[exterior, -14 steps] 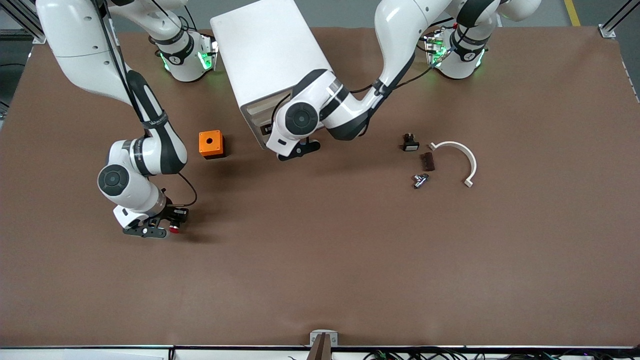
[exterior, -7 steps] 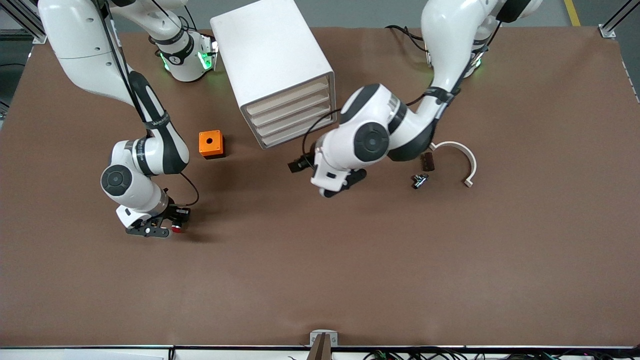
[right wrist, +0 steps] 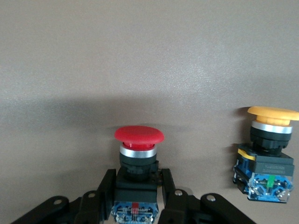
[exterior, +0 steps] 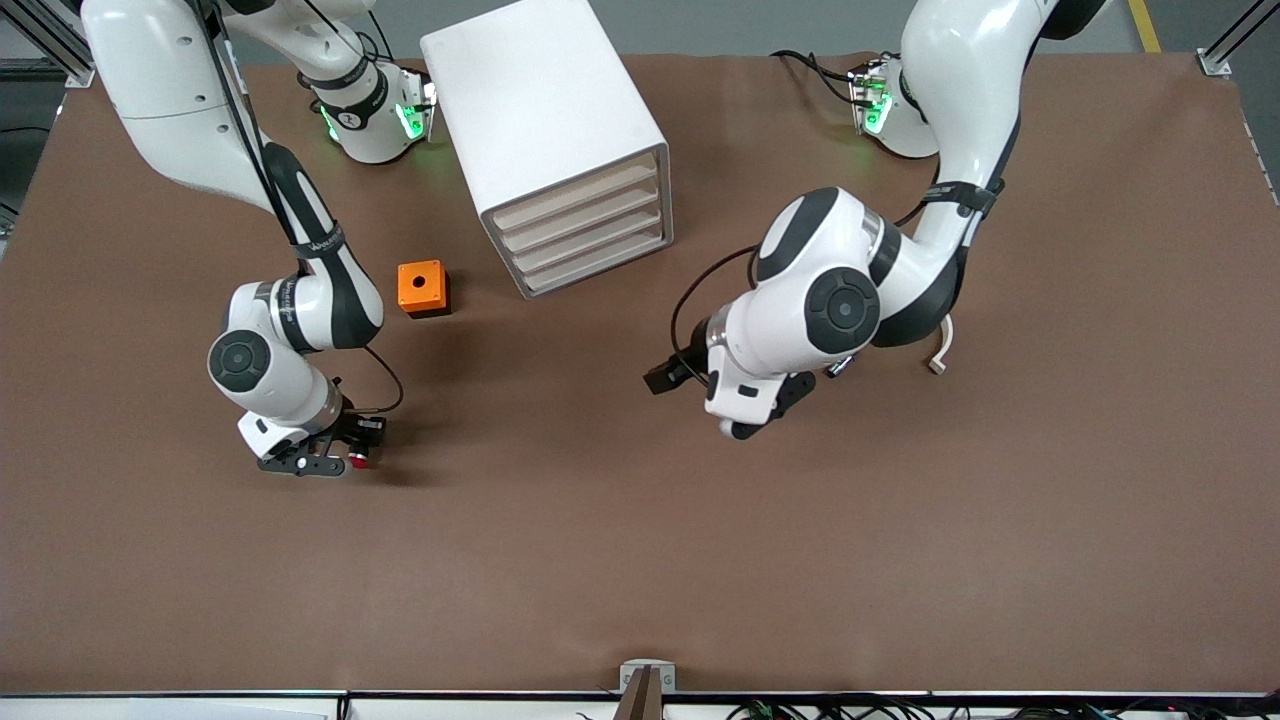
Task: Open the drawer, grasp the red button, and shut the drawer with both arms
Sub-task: 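Lower the red button onto the table while the left arm withdraws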
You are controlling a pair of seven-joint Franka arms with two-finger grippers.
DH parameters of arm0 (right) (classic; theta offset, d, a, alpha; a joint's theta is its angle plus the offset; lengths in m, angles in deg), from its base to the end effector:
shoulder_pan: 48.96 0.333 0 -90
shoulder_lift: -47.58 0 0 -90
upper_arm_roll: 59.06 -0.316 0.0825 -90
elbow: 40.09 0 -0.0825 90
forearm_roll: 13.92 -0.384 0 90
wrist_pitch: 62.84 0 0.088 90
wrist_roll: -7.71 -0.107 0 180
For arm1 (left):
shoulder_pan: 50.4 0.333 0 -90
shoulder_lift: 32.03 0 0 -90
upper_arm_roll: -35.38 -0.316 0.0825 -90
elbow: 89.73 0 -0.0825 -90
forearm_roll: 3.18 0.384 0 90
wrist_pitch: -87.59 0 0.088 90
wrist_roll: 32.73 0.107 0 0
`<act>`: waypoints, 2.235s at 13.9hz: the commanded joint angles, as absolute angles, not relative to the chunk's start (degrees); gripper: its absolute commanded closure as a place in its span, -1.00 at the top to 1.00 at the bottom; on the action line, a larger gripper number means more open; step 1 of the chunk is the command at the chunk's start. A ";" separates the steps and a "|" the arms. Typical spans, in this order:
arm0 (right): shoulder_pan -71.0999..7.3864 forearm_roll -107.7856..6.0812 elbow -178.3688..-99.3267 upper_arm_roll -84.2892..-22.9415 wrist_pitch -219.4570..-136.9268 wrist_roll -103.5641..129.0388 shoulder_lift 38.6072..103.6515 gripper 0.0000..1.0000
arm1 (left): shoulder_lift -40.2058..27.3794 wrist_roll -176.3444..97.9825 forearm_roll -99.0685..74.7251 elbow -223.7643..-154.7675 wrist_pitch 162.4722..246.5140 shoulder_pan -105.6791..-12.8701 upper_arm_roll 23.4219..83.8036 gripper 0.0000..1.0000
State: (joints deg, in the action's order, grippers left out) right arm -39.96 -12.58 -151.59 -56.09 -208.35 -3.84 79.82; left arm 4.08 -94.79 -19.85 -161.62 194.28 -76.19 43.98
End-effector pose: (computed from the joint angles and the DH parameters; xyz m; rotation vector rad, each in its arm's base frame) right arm 0.6198 0.0668 0.1916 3.1034 -0.1069 0.0579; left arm 0.6049 -0.4086 0.3992 2.7530 0.8482 -0.4134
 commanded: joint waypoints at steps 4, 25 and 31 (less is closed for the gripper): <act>-39.90 -11.98 -149.51 -56.16 -208.56 -3.63 81.68 -0.96 | -2.66 -87.07 -9.60 -162.68 184.99 -69.23 44.34 0.99; -40.43 -11.72 -142.76 -56.08 -185.03 -2.49 73.25 1.00 | -28.78 -42.57 -5.82 -187.64 186.47 -47.58 42.24 0.99; -41.66 -12.25 -140.20 -55.99 -171.84 0.14 65.79 1.00 | -29.49 -42.49 -5.38 -186.24 187.43 -51.02 37.66 0.99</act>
